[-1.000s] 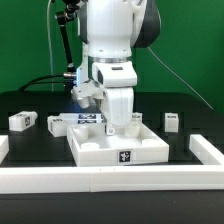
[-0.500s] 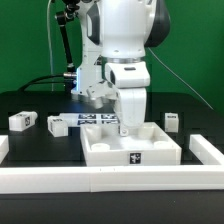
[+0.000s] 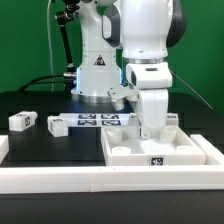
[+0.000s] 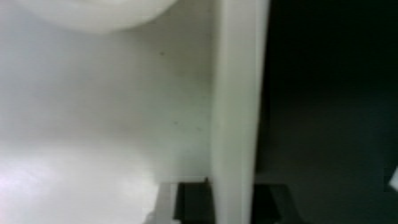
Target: Assemble square table
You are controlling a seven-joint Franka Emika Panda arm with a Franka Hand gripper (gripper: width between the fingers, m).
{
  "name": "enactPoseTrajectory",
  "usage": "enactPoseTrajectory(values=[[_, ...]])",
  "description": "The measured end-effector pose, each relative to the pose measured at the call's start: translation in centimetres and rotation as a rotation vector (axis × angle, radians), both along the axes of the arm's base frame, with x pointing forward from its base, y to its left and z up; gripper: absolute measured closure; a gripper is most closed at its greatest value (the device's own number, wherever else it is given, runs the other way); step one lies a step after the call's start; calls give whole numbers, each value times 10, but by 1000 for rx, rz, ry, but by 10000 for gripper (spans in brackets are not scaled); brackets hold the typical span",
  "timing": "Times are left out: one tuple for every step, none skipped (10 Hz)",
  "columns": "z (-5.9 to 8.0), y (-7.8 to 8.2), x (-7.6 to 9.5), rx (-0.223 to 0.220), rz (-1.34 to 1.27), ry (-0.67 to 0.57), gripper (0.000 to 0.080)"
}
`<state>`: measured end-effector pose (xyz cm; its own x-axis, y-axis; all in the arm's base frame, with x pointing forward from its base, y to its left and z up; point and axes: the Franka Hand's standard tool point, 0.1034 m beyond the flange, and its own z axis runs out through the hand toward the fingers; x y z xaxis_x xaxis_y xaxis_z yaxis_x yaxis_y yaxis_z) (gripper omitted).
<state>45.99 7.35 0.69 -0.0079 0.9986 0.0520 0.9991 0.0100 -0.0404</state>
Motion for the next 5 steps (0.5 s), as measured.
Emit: enactPoseTrajectory(values=[[0, 3, 5, 2, -6, -3, 742], [-1, 4, 9, 2, -16, -3, 742], [-1, 4, 13, 3, -23, -6, 742], [-1, 4, 15, 3, -24, -9, 742], [-1, 3, 15, 2, -21, -10, 742]])
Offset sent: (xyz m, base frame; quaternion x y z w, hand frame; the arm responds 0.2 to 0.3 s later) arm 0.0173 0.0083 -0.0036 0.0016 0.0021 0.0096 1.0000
